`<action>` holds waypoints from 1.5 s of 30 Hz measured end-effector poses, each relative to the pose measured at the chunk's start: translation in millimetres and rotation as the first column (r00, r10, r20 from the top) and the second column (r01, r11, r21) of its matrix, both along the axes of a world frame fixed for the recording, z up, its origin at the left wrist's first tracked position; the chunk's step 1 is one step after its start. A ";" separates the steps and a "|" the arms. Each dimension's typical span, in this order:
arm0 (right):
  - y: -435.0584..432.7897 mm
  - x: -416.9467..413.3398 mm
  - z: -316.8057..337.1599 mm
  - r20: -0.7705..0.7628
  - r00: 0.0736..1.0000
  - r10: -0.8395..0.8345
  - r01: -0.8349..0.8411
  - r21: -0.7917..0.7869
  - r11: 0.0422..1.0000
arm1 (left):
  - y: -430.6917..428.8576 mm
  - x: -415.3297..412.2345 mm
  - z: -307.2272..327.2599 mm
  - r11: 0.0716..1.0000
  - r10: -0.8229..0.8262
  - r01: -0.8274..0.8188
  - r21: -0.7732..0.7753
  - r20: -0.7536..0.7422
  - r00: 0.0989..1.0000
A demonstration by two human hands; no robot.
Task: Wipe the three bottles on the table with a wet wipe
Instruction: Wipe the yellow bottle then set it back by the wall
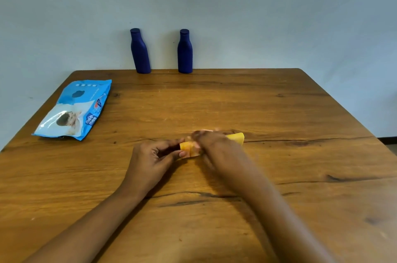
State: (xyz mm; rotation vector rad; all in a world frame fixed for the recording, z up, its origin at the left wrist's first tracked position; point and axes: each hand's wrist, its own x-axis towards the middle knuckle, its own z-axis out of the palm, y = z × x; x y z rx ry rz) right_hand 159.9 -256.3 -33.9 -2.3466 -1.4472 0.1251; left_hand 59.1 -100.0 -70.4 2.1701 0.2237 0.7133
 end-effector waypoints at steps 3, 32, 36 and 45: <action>10.6 -35.8 -13.3 0.050 0.998 0.023 -0.026 0.041 0.999 | 1.3 0.6 -3.3 1.000 0.019 -0.019 0.022 -0.001 1.000; -17.9 -0.6 -28.8 -0.019 0.937 -0.349 0.349 0.092 0.933 | -6.2 5.8 -3.9 0.997 0.015 -0.014 -0.079 0.010 1.000; 8.9 -53.9 -26.8 -0.034 0.994 -0.108 0.111 0.084 0.990 | -6.8 3.5 -1.8 0.999 0.004 -0.003 -0.036 0.024 1.000; 3.2 -36.4 -28.8 -0.031 0.971 -0.238 0.240 0.110 0.965 | -6.1 5.1 -4.2 0.998 0.012 -0.012 -0.056 0.009 1.000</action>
